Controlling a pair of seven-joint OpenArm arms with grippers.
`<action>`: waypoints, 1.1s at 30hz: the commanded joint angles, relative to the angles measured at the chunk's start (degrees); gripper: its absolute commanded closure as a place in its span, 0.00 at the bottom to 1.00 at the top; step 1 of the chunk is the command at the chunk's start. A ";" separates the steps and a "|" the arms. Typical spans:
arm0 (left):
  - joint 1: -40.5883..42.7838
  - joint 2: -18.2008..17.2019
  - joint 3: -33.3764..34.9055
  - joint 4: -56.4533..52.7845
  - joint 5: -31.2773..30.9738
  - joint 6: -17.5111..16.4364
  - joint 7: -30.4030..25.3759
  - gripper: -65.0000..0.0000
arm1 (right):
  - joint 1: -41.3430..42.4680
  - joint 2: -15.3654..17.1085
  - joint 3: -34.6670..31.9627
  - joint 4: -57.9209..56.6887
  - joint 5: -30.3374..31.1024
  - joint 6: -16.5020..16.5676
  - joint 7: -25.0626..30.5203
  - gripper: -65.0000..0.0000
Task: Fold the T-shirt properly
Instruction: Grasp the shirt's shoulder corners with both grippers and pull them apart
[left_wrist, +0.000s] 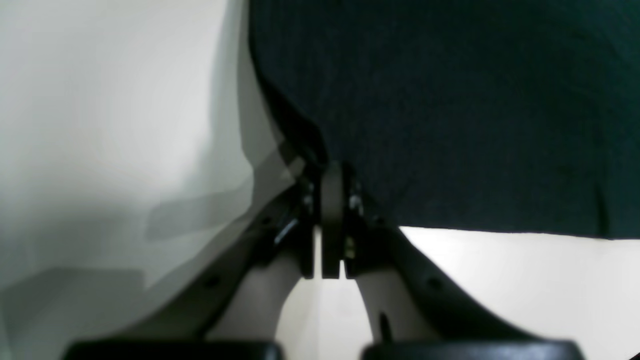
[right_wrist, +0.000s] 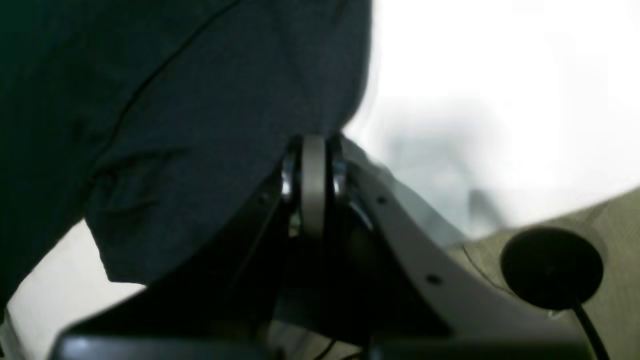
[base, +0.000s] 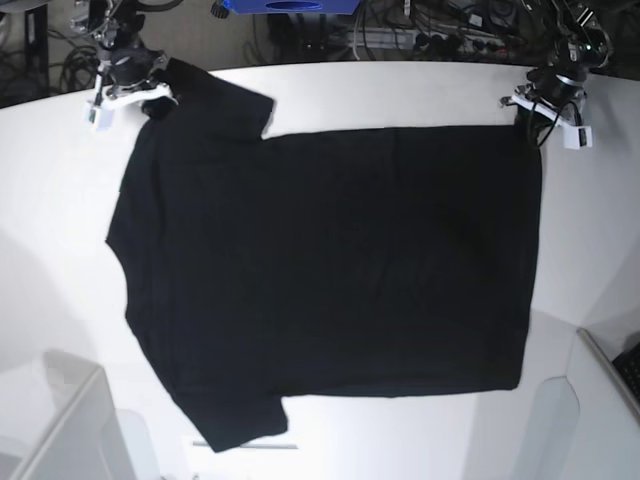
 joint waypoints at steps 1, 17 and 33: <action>0.43 -0.72 -0.47 1.67 -0.39 -0.30 -0.46 1.00 | -0.35 0.30 0.21 1.34 0.19 0.01 0.79 1.00; 11.60 -0.46 -0.56 11.08 -0.39 -0.39 -0.73 1.00 | -7.12 0.30 0.21 6.71 0.19 0.01 0.79 1.00; 14.76 -0.28 -7.24 14.16 -0.57 -0.65 -0.64 1.00 | -10.72 0.04 -0.14 12.42 0.45 0.01 0.61 1.00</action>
